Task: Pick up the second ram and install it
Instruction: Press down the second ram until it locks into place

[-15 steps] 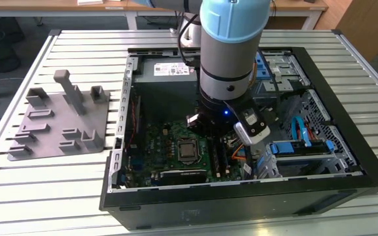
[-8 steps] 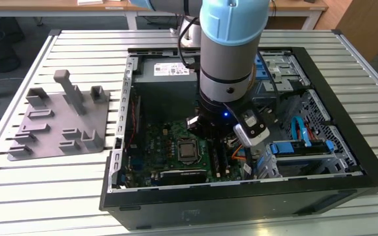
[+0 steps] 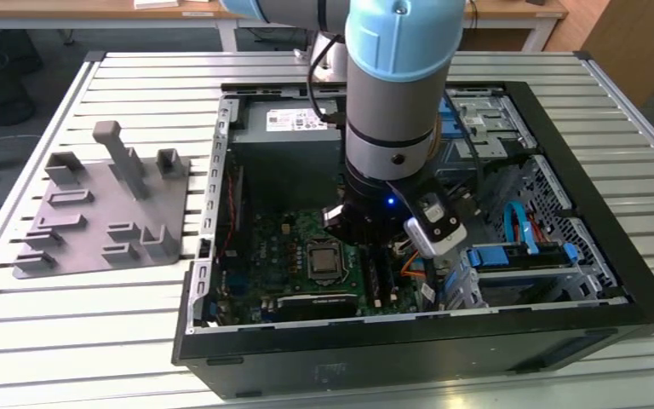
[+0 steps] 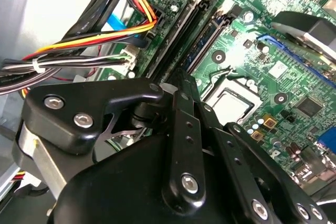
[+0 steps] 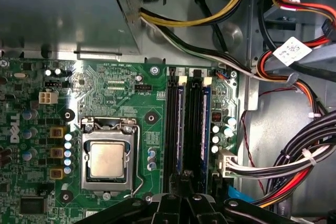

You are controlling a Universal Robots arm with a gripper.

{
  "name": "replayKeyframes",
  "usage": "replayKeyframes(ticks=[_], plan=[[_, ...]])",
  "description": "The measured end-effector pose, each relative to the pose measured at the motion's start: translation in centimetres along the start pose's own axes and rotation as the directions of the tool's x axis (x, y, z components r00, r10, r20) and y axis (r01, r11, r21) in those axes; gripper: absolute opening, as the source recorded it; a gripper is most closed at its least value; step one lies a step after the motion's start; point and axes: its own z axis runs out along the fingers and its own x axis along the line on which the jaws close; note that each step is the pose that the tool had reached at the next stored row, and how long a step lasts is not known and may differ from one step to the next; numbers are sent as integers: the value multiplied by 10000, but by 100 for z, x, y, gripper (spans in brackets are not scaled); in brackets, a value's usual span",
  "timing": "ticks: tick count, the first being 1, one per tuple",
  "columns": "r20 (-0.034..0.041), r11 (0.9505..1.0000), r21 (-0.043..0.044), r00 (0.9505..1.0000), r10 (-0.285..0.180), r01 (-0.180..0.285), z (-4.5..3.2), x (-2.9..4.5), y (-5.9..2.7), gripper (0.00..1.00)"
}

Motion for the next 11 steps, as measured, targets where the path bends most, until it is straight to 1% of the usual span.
replayKeyframes(ticks=[6,11], plan=[[0,10000,31,10000,-14,14,37,2,-18,10],[0,10000,37,10000,-23,23,37,2,-28,10]])
